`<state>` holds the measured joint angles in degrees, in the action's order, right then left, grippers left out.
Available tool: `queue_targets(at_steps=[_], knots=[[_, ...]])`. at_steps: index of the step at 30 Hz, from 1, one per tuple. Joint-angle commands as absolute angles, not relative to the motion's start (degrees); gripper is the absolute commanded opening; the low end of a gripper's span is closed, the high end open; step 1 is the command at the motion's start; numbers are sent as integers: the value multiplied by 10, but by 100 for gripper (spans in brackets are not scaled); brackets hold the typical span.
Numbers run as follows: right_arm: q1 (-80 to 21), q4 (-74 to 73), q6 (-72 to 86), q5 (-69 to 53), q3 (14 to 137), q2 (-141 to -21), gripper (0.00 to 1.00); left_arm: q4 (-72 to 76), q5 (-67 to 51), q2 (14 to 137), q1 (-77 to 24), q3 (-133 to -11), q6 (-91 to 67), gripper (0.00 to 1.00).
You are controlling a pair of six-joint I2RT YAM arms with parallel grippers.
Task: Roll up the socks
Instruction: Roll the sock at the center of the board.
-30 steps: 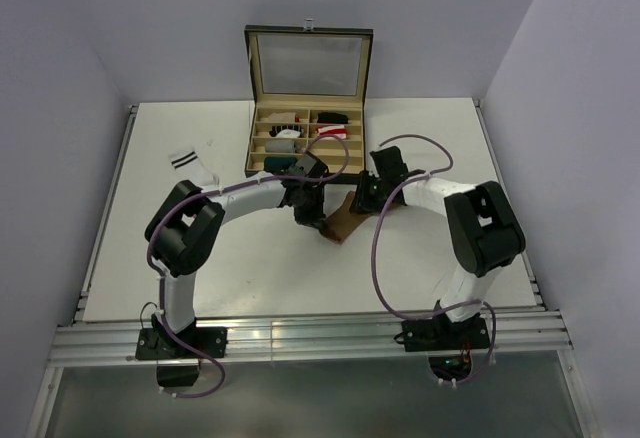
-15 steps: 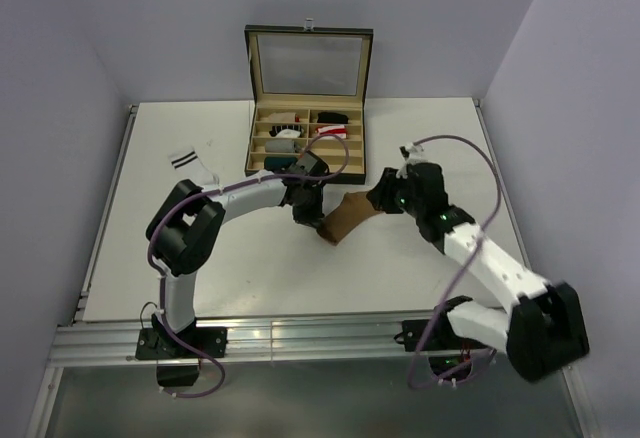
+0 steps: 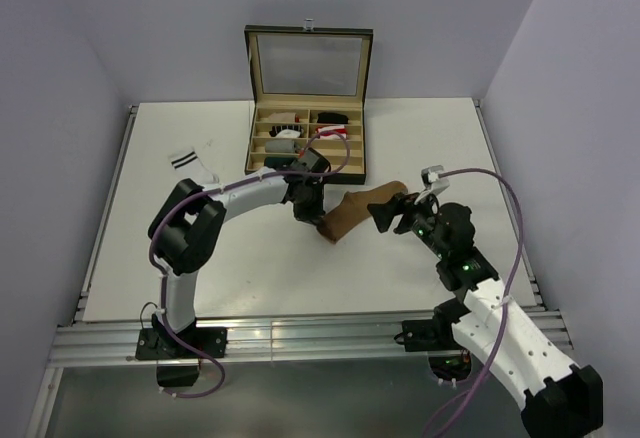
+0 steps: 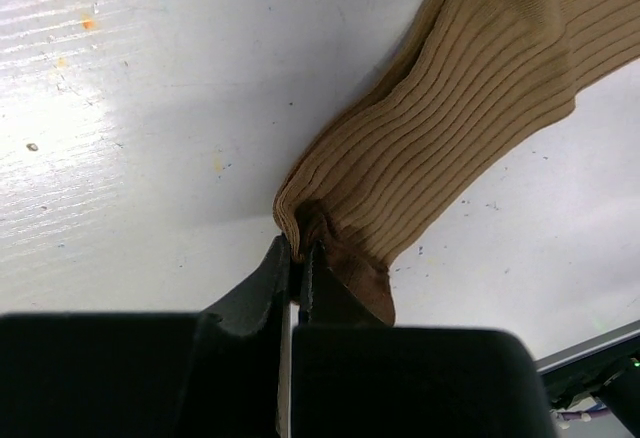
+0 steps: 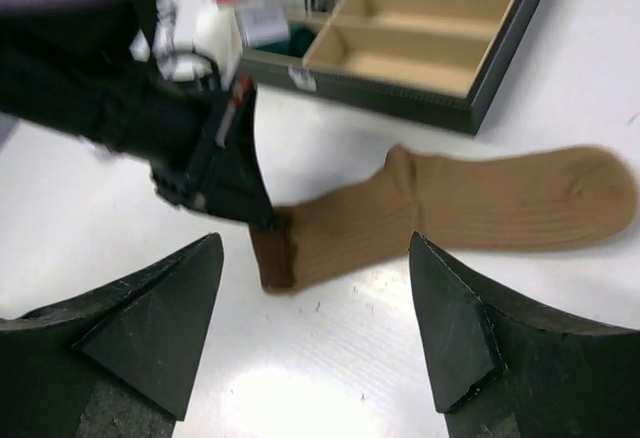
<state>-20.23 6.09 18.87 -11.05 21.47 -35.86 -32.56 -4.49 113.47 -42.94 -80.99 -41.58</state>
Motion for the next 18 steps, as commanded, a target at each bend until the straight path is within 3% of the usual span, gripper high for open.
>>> queue_targets(at_steps=[1, 9, 18], knots=[[-224, 76, 146, -143, 235, -406, 82, -347, -34, 1144, -429, -849, -415, 1], [-422, 69, 91, 23, 281, -551, 77, -364, -49, 1166, -427, -869, -403, 0], [-504, 92, 94, 92, 341, -726, 72, -370, -68, 1186, -423, -877, -388, 1]])
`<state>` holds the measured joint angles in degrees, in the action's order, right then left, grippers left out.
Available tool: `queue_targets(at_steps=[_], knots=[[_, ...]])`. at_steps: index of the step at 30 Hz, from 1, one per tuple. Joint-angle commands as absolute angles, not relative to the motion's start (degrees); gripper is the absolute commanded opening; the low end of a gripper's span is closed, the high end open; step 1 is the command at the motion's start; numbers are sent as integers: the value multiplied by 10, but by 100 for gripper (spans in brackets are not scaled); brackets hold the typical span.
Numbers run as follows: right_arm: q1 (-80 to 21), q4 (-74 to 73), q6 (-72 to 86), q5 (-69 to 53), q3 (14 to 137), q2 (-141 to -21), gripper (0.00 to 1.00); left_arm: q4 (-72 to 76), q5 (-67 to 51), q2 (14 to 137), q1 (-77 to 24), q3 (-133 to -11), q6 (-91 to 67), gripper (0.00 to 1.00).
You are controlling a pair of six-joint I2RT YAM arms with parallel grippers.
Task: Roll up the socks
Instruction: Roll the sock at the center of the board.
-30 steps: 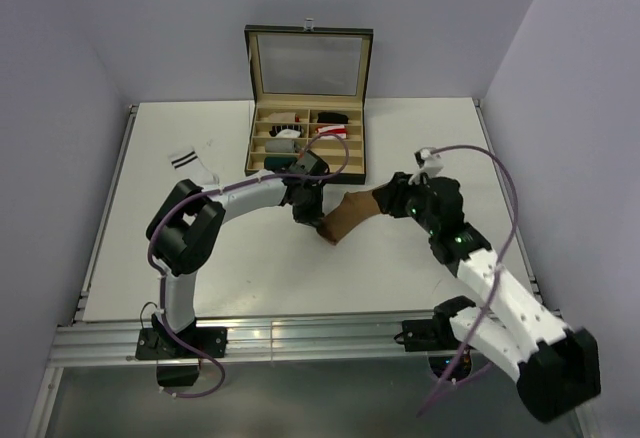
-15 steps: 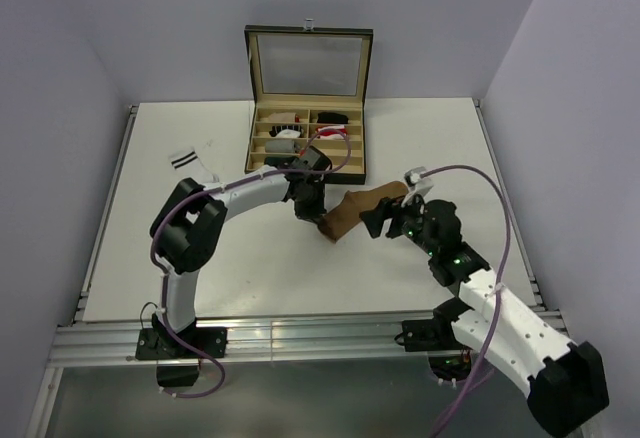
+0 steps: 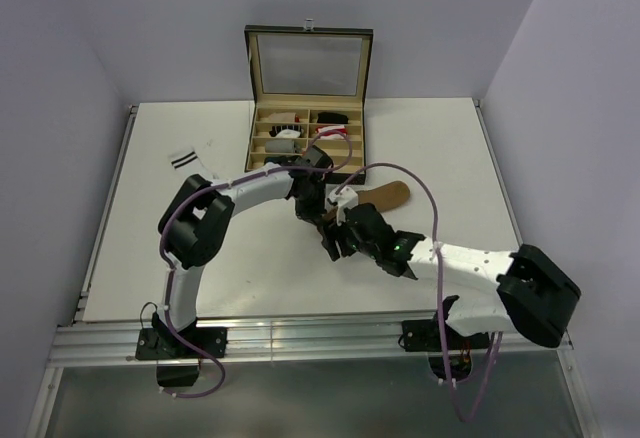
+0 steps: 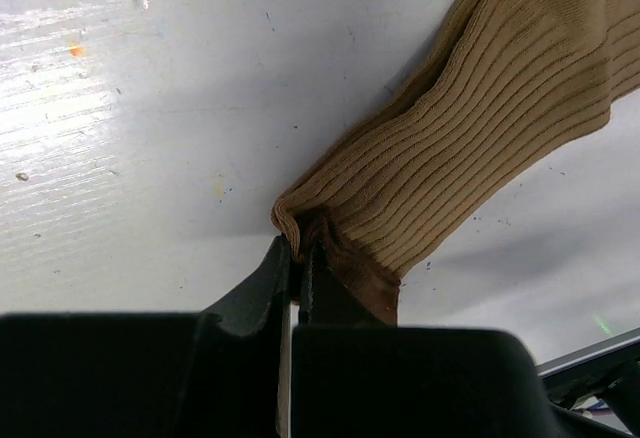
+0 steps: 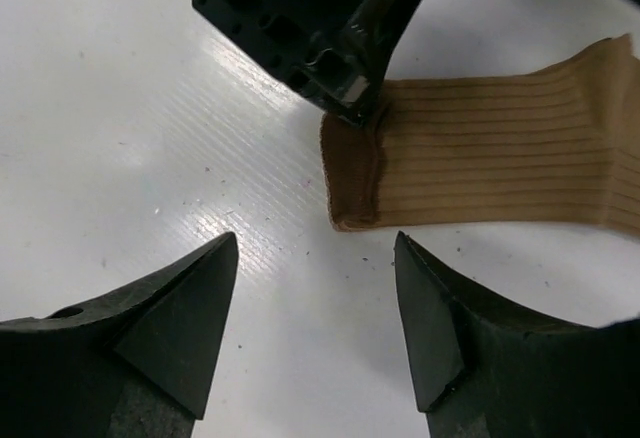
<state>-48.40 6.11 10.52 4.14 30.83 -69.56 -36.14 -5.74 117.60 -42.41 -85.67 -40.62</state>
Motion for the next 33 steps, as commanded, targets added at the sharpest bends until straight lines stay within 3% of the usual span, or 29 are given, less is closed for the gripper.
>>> queue_targets(at_steps=[1, 6, 27, 31, 33], knots=[[-518, 95, 91, 115, 345, -739, 70, -371, -69, 1187, -422, -879, -387, 0], [-555, 106, 79, 177, 363, -800, 60, -375, -76, 1192, -421, -882, -381, 0], [-577, 142, 53, 239, 389, -900, 49, -377, -86, 1194, -419, -880, -376, 0], [-577, 146, 62, 238, 387, -910, 36, -372, -90, 1192, -420, -876, -380, 0], [-576, 143, 72, 225, 386, -914, 17, -366, -91, 1192, -419, -873, -382, 1]])
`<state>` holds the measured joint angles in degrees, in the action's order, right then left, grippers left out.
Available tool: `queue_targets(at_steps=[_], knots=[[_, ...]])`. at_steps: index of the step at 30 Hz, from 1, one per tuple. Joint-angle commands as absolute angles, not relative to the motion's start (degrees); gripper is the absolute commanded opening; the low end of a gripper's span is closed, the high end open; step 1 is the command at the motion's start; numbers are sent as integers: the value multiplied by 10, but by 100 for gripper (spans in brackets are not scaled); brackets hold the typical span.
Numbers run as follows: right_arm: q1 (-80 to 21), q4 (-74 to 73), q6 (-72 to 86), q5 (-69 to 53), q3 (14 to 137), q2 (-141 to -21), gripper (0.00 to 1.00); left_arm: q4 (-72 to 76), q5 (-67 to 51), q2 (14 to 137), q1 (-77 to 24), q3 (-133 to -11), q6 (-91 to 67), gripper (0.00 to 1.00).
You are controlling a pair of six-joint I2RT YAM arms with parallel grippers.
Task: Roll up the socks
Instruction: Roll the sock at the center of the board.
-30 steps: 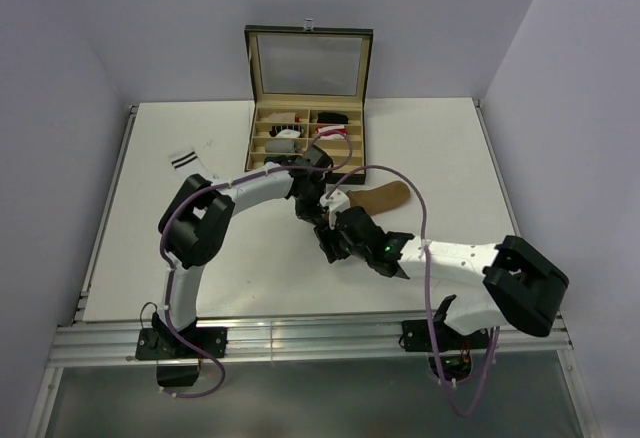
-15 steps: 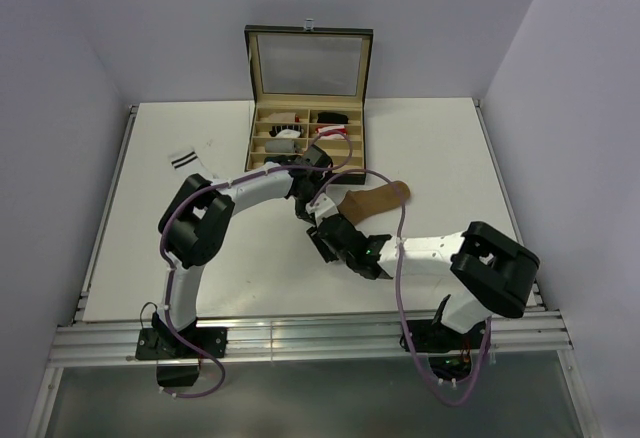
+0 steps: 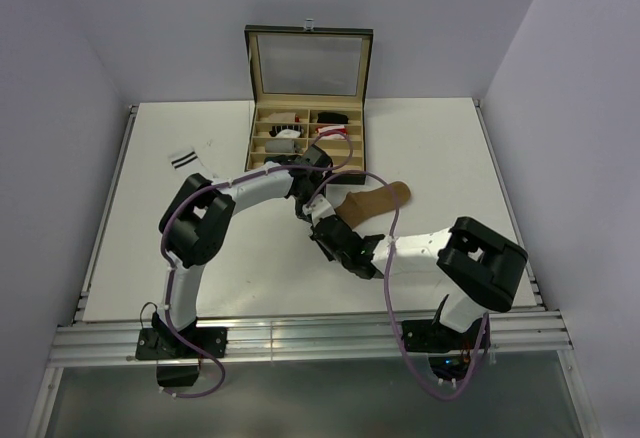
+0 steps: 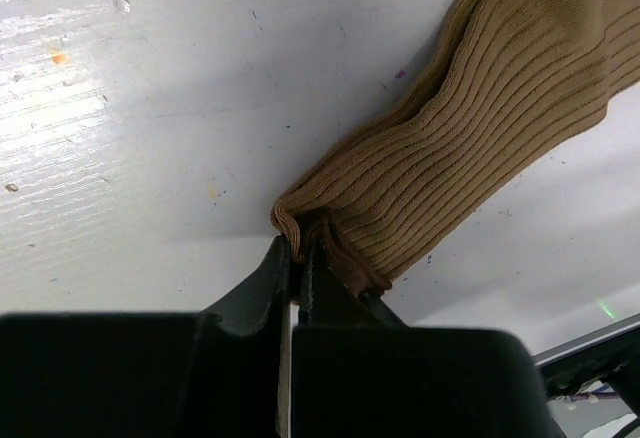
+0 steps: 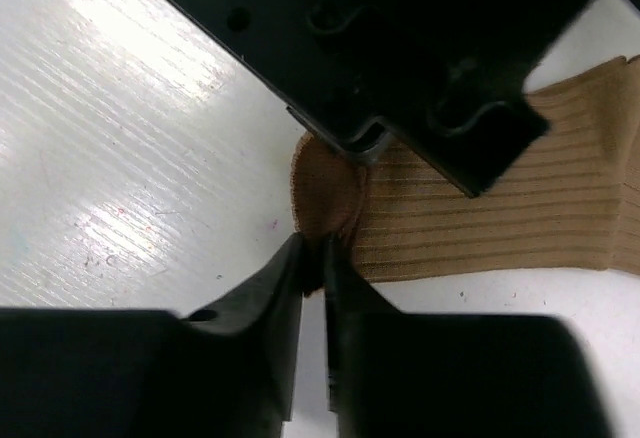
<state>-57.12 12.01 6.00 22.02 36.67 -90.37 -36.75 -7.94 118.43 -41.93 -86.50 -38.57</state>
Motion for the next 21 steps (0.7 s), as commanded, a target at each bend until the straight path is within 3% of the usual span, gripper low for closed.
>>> queue_targets(at_steps=[1, 2, 3, 5, 8, 17, 21], knots=[[-572, 142, 82, 221, 383, -916, 12, -360, -93, 1187, -418, -869, -388, 1], [-566, 139, 87, 211, 380, -917, 3, -354, -95, 1184, -417, -859, -393, 1], [-562, 128, 93, 204, 377, -915, 0, -339, -96, 1179, -414, -852, -397, 2], [-550, 118, 109, 183, 372, -904, 0, -324, -96, 1159, -410, -830, -413, 6], [-513, 109, 130, 113, 356, -875, 0, -294, -95, 1129, -397, -805, -439, 23], [-337, 105, 197, -198, 341, -852, 0, -182, -74, 1036, -377, -724, -522, 62], [-274, 152, 254, -321, 333, -889, 0, -147, -88, 1009, -377, -689, -540, 67]])
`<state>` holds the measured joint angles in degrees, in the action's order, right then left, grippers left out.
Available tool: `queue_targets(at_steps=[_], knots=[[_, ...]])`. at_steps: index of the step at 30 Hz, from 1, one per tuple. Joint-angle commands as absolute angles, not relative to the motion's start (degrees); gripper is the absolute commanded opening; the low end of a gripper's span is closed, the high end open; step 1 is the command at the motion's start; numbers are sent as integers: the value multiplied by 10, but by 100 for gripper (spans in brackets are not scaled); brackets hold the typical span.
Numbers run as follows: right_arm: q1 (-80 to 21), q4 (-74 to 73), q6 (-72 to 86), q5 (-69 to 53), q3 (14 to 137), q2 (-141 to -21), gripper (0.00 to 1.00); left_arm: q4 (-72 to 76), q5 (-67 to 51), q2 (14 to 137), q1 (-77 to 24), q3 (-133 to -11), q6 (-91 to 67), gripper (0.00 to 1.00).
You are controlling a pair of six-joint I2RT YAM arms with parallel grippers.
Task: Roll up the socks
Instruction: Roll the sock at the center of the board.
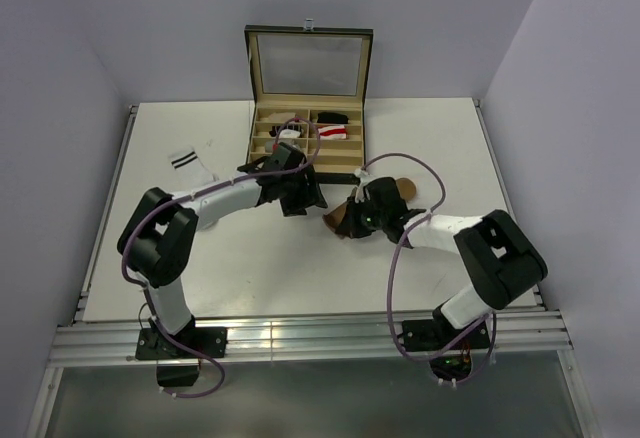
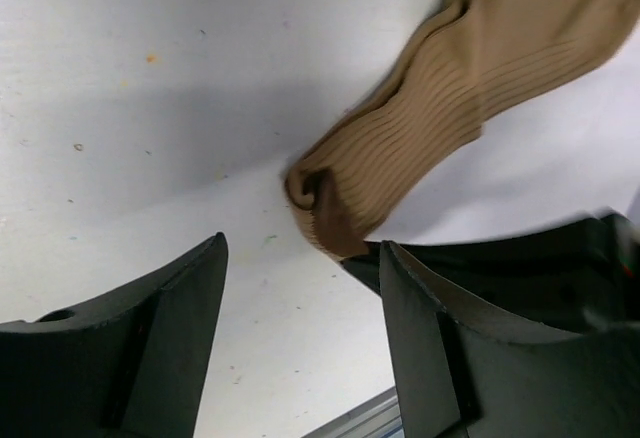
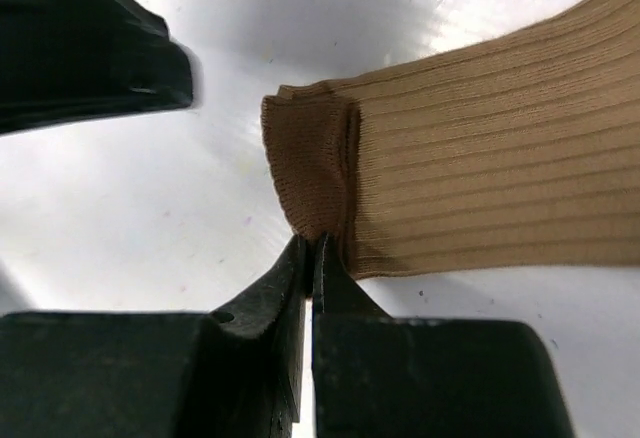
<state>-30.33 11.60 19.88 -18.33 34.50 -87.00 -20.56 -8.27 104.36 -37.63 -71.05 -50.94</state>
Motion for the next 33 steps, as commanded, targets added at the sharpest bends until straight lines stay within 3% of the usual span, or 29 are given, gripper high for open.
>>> queue_targets(at_steps=[1, 11, 33], knots=[[-251, 167, 268, -362, 324, -895, 0, -137, -94, 1006, -376, -682, -542, 67], [-152, 293, 425, -487, 290, -1000, 0, -84, -129, 1006, -396, -637, -546, 59], [-128, 230, 413, -482, 325, -1044, 0, -42, -125, 1039, -409, -629, -512, 45]])
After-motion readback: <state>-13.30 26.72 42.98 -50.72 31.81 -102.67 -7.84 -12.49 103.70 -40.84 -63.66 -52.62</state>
